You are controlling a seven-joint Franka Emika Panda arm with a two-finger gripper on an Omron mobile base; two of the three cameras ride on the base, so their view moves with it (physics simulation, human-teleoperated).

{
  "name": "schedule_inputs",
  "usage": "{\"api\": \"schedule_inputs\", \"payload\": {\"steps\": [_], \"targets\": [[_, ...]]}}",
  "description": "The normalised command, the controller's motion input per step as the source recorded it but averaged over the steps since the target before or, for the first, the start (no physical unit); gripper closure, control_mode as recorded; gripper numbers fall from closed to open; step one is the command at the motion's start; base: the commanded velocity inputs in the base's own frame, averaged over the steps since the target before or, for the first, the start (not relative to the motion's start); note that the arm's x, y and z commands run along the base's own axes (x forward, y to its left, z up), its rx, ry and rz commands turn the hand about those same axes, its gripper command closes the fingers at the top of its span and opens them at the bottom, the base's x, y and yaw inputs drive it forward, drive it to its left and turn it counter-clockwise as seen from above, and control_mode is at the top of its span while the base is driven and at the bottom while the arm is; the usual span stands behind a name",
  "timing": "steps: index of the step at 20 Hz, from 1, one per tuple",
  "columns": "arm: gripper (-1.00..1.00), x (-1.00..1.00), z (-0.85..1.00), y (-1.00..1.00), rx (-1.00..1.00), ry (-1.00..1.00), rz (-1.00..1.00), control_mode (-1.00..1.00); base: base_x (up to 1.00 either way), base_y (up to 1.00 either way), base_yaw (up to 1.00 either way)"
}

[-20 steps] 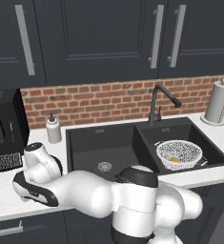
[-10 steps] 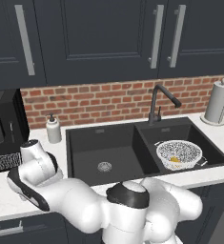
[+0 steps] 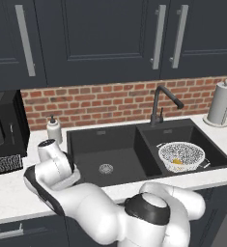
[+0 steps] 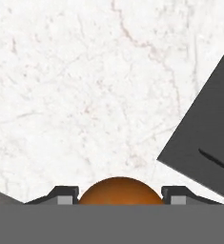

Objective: Put the colander in the sink, put the tangerine, mango, kiwi in the colander, and turn on the sink faucet and pour water over the colander.

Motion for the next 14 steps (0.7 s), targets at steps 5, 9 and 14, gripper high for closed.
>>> {"api": "schedule_inputs", "payload": {"steps": [5, 9, 14], "targets": [[1.0, -0.01, 0.17, -1.0, 0.0, -0.19, 0.0, -1.0, 0.0, 0.0, 0.0], [1.0, 0.01, 0.29, -1.0, 0.0, -0.21, -0.01, -1.0, 0.0, 0.0, 0.0], [1.0, 0.19, 0.36, -1.0, 0.01, -0.13, -0.06, -1.0, 0.0, 0.0, 0.0]]}}
